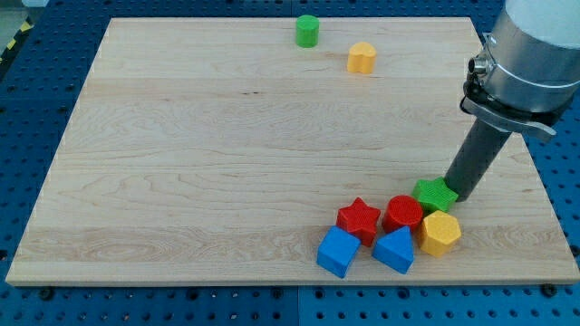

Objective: Place the yellow heart to the top left of the red circle

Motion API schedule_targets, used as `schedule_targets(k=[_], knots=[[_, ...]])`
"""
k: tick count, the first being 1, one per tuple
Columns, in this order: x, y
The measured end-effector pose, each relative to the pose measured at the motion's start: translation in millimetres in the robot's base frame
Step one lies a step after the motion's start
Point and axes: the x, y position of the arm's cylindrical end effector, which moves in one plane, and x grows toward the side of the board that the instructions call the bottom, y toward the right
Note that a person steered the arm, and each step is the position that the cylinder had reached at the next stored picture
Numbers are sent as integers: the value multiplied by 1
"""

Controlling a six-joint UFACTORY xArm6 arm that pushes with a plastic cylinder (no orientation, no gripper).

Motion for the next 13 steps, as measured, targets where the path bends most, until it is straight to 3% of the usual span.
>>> schedule_targets(k=[1, 3, 5, 6, 9, 10, 12, 13], knots=[[-4, 1], [-106, 70], [-245, 54], [-267, 15], [-204, -93], [-221, -65], [-233, -117], [-181, -116]])
